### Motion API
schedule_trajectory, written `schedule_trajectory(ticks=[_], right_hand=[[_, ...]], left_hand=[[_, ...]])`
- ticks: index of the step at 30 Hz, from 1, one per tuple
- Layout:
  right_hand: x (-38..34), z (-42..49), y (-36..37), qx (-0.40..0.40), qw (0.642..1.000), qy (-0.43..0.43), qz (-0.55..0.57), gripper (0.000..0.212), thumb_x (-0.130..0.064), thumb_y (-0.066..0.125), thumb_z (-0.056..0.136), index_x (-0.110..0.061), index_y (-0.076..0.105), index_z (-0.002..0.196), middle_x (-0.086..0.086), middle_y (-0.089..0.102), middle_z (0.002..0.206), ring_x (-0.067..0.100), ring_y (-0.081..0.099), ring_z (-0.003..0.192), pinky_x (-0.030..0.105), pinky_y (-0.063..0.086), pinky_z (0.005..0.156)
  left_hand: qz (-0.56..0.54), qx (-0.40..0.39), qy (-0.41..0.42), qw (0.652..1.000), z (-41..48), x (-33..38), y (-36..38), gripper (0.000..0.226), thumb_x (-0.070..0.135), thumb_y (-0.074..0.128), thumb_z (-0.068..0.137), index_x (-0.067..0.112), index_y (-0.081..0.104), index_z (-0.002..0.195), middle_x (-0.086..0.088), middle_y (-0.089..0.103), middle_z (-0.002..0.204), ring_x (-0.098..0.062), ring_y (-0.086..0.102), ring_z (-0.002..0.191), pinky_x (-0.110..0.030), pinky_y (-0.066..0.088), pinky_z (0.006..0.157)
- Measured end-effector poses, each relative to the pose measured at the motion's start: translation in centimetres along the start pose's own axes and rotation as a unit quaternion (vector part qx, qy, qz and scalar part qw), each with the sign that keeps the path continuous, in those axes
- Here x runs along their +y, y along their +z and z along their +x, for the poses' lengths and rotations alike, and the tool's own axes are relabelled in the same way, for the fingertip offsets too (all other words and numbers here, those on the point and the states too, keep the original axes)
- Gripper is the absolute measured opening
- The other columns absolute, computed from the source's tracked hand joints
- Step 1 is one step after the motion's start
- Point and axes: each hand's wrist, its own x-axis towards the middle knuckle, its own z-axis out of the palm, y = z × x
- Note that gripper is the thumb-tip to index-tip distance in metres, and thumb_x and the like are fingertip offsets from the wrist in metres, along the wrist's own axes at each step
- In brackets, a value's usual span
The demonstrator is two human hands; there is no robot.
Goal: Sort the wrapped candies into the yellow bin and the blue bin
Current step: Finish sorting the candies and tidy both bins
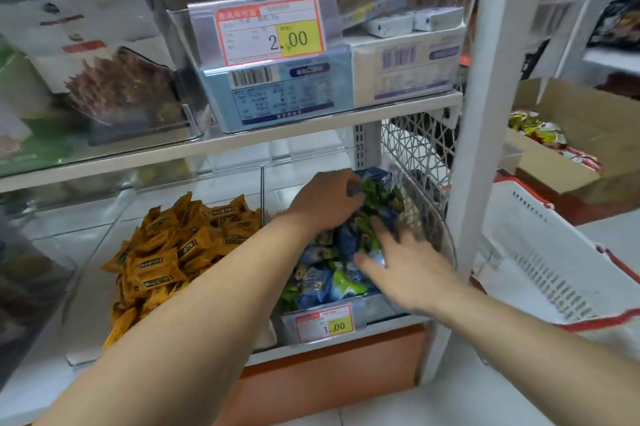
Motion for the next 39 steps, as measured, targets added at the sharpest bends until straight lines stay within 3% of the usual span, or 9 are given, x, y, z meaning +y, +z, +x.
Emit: schedule_trajectory(ticks=[3,9,17,22,25,28,31,35,39], right_hand=[[0.0,0.4,0.7,0.005,1.0,0.002,-0.01,0.071,-0.076,0.021,0.086,-0.041,0.024,0.148,0.005,0.037,0.152,0.038,0.048,0.125,0.046,0.043,0.091],[0.2,0.7,1.1,0.052,0.998,-0.021,-0.022,0.06,-0.07,0.022,0.087,-0.041,0.042,0.135,0.001,0.058,0.13,0.033,0.058,0.112,0.04,0.035,0.071],[0.0,0.4,0.9,0.049,0.998,-0.015,-0.021,0.064,-0.071,0.023,0.087,-0.045,0.033,0.145,-0.001,0.052,0.139,0.035,0.053,0.117,0.043,0.043,0.083],[-0.1,0.5,1.2,0.06,0.998,-0.012,-0.026,0.065,-0.07,0.021,0.088,-0.044,0.03,0.147,-0.002,0.049,0.143,0.035,0.051,0.119,0.043,0.044,0.084],[-0.1,0.5,1.5,0.069,0.997,-0.015,-0.029,0.066,-0.069,0.02,0.087,-0.045,0.029,0.147,-0.001,0.05,0.141,0.035,0.052,0.117,0.043,0.045,0.084],[0.0,0.5,1.6,0.075,0.997,-0.016,-0.028,0.068,-0.07,0.017,0.085,-0.045,0.029,0.147,-0.001,0.051,0.14,0.036,0.051,0.116,0.043,0.044,0.082],[0.1,0.6,1.7,0.077,0.996,-0.018,-0.028,0.07,-0.071,0.016,0.083,-0.044,0.032,0.145,0.0,0.053,0.137,0.036,0.051,0.114,0.042,0.041,0.078],[0.2,0.7,1.8,0.085,0.996,-0.021,-0.027,0.069,-0.071,0.016,0.081,-0.043,0.036,0.142,0.0,0.055,0.132,0.035,0.052,0.111,0.042,0.039,0.075],[0.2,0.6,1.7,0.09,0.995,-0.023,-0.027,0.068,-0.071,0.017,0.083,-0.043,0.036,0.142,-0.001,0.056,0.132,0.035,0.052,0.112,0.042,0.039,0.075]], left_hand=[[0.025,-0.009,0.008,1.0,4.1,0.4,1.6,0.041,0.045,0.062,0.09,0.021,0.062,0.124,-0.003,0.064,0.125,-0.024,0.058,0.113,-0.037,0.048,0.094],[0.102,-0.182,0.013,0.978,7.4,-0.9,4.6,0.086,0.071,0.066,0.076,0.031,0.037,0.146,-0.005,0.047,0.143,-0.027,0.048,0.126,-0.032,0.039,0.095],[0.169,-0.179,0.024,0.969,6.5,-4.7,-0.4,0.019,0.036,0.072,0.086,0.029,0.068,0.103,0.001,0.066,0.113,-0.014,0.055,0.094,-0.027,0.04,0.075],[0.277,-0.242,-0.018,0.93,4.7,-5.7,-4.0,0.033,0.049,0.071,0.085,0.03,0.074,0.111,0.004,0.071,0.105,-0.015,0.062,0.088,-0.03,0.05,0.077],[0.252,-0.135,0.015,0.958,5.0,-4.6,-4.3,0.024,0.045,0.07,0.086,0.032,0.073,0.105,0.004,0.061,0.104,-0.016,0.057,0.095,-0.034,0.05,0.084],[0.126,-0.036,0.079,0.988,6.4,-2.2,-1.7,0.012,0.031,0.067,0.09,0.027,0.073,0.1,0.006,0.06,0.098,-0.016,0.058,0.097,-0.024,0.04,0.077],[0.108,-0.091,0.008,0.99,8.2,-1.6,2.2,0.025,0.034,0.061,0.094,0.013,0.069,0.107,-0.004,0.066,0.108,-0.019,0.059,0.096,-0.027,0.043,0.076],[0.133,-0.148,-0.044,0.979,9.1,-3.5,4.5,0.034,0.05,0.067,0.086,0.02,0.052,0.082,-0.005,0.06,0.09,-0.019,0.056,0.081,-0.03,0.039,0.066],[0.09,-0.147,-0.041,0.984,8.6,-4.7,4.7,0.039,0.051,0.072,0.082,0.024,0.057,0.106,0.002,0.059,0.105,-0.019,0.056,0.1,-0.033,0.044,0.083]])
